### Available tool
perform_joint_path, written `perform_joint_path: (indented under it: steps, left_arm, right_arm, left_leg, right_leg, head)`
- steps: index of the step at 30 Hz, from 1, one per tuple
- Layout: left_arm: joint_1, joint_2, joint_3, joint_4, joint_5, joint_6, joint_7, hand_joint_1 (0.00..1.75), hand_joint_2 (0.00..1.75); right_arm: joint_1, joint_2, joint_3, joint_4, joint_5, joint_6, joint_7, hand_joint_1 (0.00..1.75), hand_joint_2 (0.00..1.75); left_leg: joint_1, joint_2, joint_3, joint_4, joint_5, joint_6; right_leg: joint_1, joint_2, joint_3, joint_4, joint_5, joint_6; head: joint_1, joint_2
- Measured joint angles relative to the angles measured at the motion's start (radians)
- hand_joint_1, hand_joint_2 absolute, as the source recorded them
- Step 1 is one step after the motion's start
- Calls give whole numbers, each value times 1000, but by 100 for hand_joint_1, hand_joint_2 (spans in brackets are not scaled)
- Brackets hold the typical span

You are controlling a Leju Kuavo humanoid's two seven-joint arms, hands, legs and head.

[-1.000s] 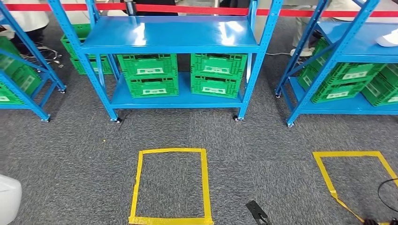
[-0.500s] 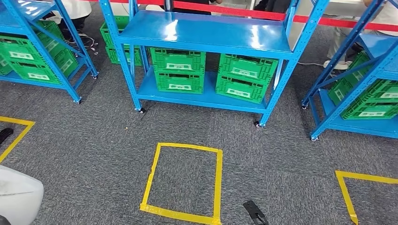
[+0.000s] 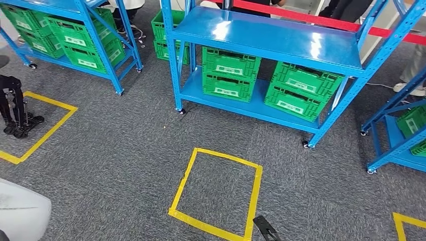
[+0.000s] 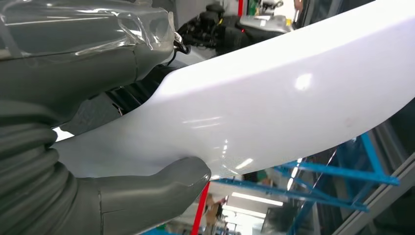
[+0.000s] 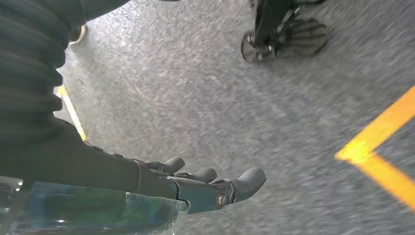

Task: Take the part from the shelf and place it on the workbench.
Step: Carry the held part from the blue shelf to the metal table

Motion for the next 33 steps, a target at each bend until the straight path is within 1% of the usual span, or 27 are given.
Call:
perform_joint_path:
  steps: [1,3,4,6,7,8,9,10,11,12,14,15,16,17,19,20,21,23,24,25,26,27,29,30,31,32,33]
  left_arm:
    - [-9,-6,6,8,4,0,3,175,175]
    - [-22,-15,17,22,8,0,10,175,175]
    - [-26,-19,21,28,9,0,12,175,175]
    - [-35,-23,27,35,9,0,14,175,175]
    - [-39,-24,29,40,9,0,14,175,175]
    - [-43,-26,31,44,9,0,14,175,175]
    - [-44,-28,33,48,9,0,14,175,175]
    - [-44,-29,35,53,9,0,14,175,175]
    - [-44,-30,37,56,9,0,14,175,175]
    - [-45,-31,38,59,9,0,14,175,175]
    - [-47,-32,40,62,8,0,14,175,175]
    - [-48,-34,41,63,8,0,14,175,175]
    - [-49,-35,41,63,8,0,14,175,175]
    - [-50,-36,43,64,8,0,14,175,175]
    - [-49,-37,45,66,7,0,14,175,175]
    - [-50,-38,46,66,7,0,14,175,175]
    - [-51,-40,46,66,7,0,14,175,175]
    - [-54,-43,47,69,7,0,13,175,175]
    - [-55,-45,48,71,7,0,14,175,175]
    - [-54,-45,48,73,7,0,14,175,175]
    - [-54,-46,49,75,7,0,14,175,175]
    - [-54,-46,49,76,7,0,14,175,175]
    - [-54,-47,50,78,7,0,15,175,175]
    - [-55,-48,51,79,10,0,20,175,175]
    - [-55,-50,52,80,18,0,29,175,175]
    - [-56,-53,55,83,33,0,42,175,175]
    - [-57,-56,59,87,56,0,59,175,175]
  right_arm:
    - [-9,4,0,2,-2,-1,6,0,175]
    - [-30,11,0,4,-5,-2,13,0,175]
    - [-39,15,0,4,-6,-2,15,0,175]
    - [-48,20,0,5,-6,-2,16,0,175]
    - [-49,22,0,6,-7,-2,17,0,175]
    - [-48,23,0,7,-7,-2,17,0,175]
    - [-48,24,0,8,-7,-2,18,0,175]
    - [-48,25,0,9,-8,-2,18,0,175]
    - [-48,26,0,10,-8,-2,18,0,175]
    - [-49,28,0,11,-8,-2,18,0,175]
    - [-50,31,0,11,-8,-2,18,0,175]
    - [-50,32,0,11,-8,-2,18,0,175]
    - [-51,33,0,11,-8,-2,18,0,175]
    - [-51,34,0,12,-8,-2,18,0,175]
    - [-54,35,0,12,-8,-2,18,0,175]
    - [-55,35,0,12,-8,-2,18,0,175]
    - [-56,36,0,12,-8,-2,18,0,175]
    - [-55,36,0,13,-8,-2,18,0,175]
    - [-53,36,0,14,-8,-2,18,0,175]
    - [-51,36,0,16,-8,-2,19,0,175]
    - [-50,36,0,17,-8,-2,19,0,175]
    - [-50,36,0,18,-8,-2,19,0,175]
    - [-50,35,0,19,-8,-3,19,0,175]
    - [-50,35,0,20,-8,-4,18,0,175]
    - [-51,35,0,20,-8,-7,17,0,175]
    - [-54,36,0,20,-8,-12,17,0,175]
    - [-59,36,0,21,-6,-17,17,0,175]
  left_leg:
    - [-1,-11,-3,2,0,-3]
    - [0,-29,-10,4,1,-12]
    - [1,-18,-15,9,-2,-18]
    - [1,34,-43,66,-38,-28]
    - [2,65,-72,127,-71,-33]
    - [4,81,-109,201,-105,-37]
    - [7,88,-144,268,-130,-40]
    - [8,92,-167,308,-137,-42]
    - [10,95,-168,306,-124,-43]
    - [10,100,-147,262,-95,-41]
    - [6,132,-69,114,-30,-30]
    - [2,146,-40,57,-12,-24]
    - [-1,154,-24,25,-4,-18]
    - [-4,151,-23,17,-4,-13]
    - [-3,129,-24,10,2,-3]
    - [0,118,-23,4,7,3]
    - [3,108,-21,-1,12,9]
    - [6,86,-22,-4,17,14]
    - [5,73,-23,-4,18,14]
    - [5,60,-24,-4,18,14]
    - [6,46,-24,-3,19,13]
    - [7,32,-23,-2,19,12]
    - [9,6,-23,3,16,4]
    - [8,-6,-26,7,15,-2]
    - [8,-16,-29,11,14,-7]
    - [7,-25,-33,13,14,-13]
    - [8,-33,-36,13,16,-18]
  right_leg:
    - [2,10,11,-29,12,-5]
    - [4,0,15,-37,20,-17]
    - [3,-9,17,-38,23,-24]
    - [1,-30,22,-43,26,-36]
    - [2,-41,23,-44,26,-40]
    - [4,-53,23,-44,24,-42]
    - [6,-65,23,-44,23,-44]
    - [8,-78,23,-44,21,-45]
    - [9,-89,23,-44,20,-46]
    - [11,-100,25,-44,19,-46]
    - [17,-119,28,-43,15,-44]
    - [21,-128,29,-43,13,-40]
    - [24,-136,30,-42,11,-37]
    - [26,-145,30,-42,9,-33]
    - [24,-157,30,-40,5,-25]
    - [22,-145,24,-26,-5,-23]
    - [19,-124,8,9,-25,-24]
    - [13,-74,-54,142,-84,-30]
    - [11,-63,-89,216,-110,-30]
    - [9,-58,-114,264,-123,-25]
    - [7,-56,-121,274,-119,-17]
    - [4,-54,-105,237,-97,-4]
    - [-6,-25,-39,88,-34,18]
    - [-9,-10,-11,26,-10,20]
    - [-10,0,5,-10,3,17]
    - [-8,2,10,-19,5,10]
    - [-7,-8,10,-18,7,3]
  head:
    - [0,0]
    - [0,0]
    - [-1,0]
    - [-3,0]
    - [-4,0]
    - [-5,0]
    - [-5,0]
    - [-5,0]
    - [-5,0]
    - [-5,0]
    - [-5,0]
    - [-5,0]
    - [-5,0]
    - [-5,0]
    - [-5,0]
    - [-5,0]
    - [-5,0]
    - [-4,0]
    - [-4,0]
    - [-4,0]
    - [-4,0]
    - [-4,0]
    - [-4,0]
    - [-4,0]
    - [-5,0]
    - [-5,0]
    - [-5,0]
